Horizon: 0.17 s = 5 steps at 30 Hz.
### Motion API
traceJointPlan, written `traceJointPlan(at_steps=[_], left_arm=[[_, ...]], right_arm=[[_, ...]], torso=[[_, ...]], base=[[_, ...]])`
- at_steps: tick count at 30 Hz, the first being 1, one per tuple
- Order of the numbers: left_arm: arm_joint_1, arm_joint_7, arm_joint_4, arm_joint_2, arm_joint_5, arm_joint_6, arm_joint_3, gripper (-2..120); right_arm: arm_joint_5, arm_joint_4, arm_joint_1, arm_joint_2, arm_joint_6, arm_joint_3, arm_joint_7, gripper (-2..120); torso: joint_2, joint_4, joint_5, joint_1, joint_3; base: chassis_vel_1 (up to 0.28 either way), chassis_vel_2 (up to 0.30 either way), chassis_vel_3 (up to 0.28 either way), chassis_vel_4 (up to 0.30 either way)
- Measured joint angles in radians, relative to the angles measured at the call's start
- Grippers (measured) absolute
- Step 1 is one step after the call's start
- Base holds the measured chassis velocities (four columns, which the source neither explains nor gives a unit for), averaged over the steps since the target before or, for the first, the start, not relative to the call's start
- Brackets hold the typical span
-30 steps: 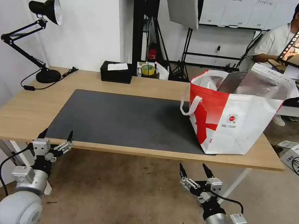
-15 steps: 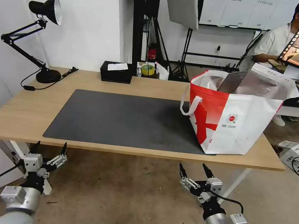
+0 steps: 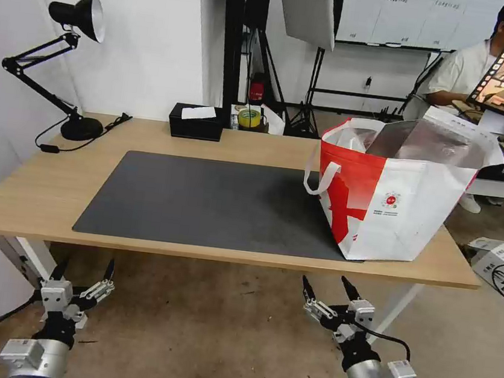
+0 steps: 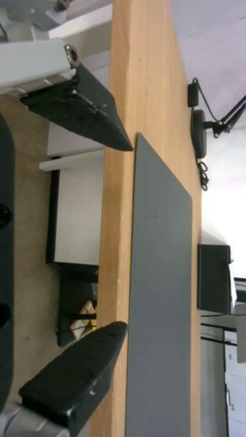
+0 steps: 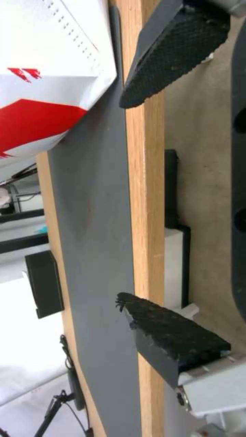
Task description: Pick up the trash from the table and place it into the takeout bag.
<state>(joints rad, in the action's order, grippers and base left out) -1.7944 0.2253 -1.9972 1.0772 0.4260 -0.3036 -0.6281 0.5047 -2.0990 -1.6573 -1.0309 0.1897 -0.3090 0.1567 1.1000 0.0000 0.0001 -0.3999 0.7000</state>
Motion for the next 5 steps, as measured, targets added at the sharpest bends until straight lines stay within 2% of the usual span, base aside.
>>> traceJointPlan(at_steps=[5], left_arm=[[0.001, 0.0, 0.0, 0.0, 0.001, 0.0, 0.0, 100]], right_arm=[[0.0, 0.0, 0.0, 0.0, 0.0, 0.0, 0.0, 100]], torso=[[0.0, 0.0, 0.0, 0.0, 0.0]], base=[[0.0, 0.0, 0.0, 0.0]])
